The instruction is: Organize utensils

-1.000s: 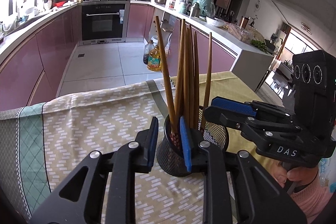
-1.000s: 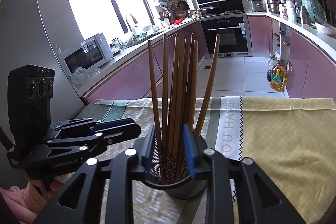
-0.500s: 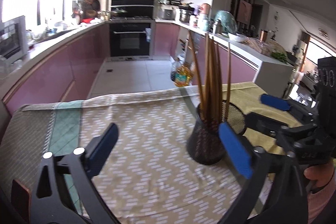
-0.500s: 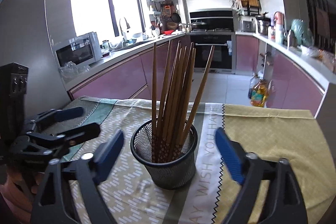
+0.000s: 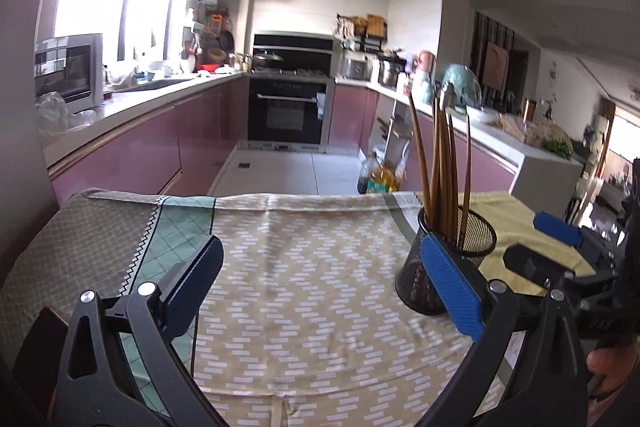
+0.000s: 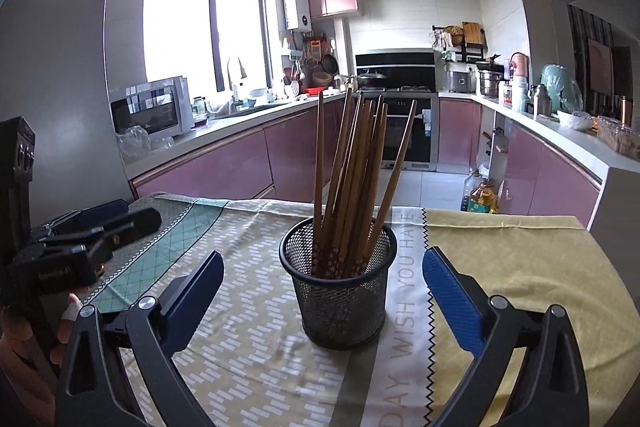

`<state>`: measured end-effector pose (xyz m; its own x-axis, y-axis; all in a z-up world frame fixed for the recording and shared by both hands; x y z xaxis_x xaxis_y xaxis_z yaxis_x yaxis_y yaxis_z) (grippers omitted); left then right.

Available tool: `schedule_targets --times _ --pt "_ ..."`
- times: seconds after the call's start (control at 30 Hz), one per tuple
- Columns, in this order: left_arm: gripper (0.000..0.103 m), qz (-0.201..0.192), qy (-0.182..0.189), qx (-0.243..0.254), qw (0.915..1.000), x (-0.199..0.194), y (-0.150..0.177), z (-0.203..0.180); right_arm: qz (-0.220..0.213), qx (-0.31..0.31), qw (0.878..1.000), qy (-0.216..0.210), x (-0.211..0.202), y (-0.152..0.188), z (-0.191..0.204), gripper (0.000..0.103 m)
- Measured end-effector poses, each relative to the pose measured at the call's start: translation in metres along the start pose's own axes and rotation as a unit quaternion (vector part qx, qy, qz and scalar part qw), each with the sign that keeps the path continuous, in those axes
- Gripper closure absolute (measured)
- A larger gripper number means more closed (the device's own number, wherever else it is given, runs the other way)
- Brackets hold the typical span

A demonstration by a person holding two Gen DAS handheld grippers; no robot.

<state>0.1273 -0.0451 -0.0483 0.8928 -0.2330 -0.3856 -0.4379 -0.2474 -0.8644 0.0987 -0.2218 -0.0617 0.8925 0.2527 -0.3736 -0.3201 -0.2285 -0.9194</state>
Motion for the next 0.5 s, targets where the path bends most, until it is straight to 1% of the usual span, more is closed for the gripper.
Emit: schedule_targets --times 0.1,0.27,0.5 --pt "0.006 -0.015 -0.001 -0.001 0.9999 -0.006 -0.001 0.0 -0.01 -0.012 1.0 0.013 -0.005 0.0 0.004 0.007" --pt "0.006 -0.041 -0.007 0.005 0.9991 -0.018 -0.001 -0.001 -0.018 -0.004 1.0 0.016 -0.009 0.002 0.008 0.007" --pt "0.006 -0.051 -0.015 0.013 0.9985 -0.025 0.001 -0.003 -0.026 -0.002 0.999 0.022 -0.015 0.0 0.009 0.007"
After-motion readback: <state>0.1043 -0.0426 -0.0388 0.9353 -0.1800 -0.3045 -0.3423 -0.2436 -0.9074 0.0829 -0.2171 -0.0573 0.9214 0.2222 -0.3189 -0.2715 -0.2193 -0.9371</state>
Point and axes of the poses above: each gripper's, at about its wrist camera, not at the fingertips, and x roughly the way its jaws point, z to its left, y to its underside, the point moved 9 cm from there along x, roughly the way its jaws point, and after that the axes turned 14 degrees about -x, right-handed, at the moved point
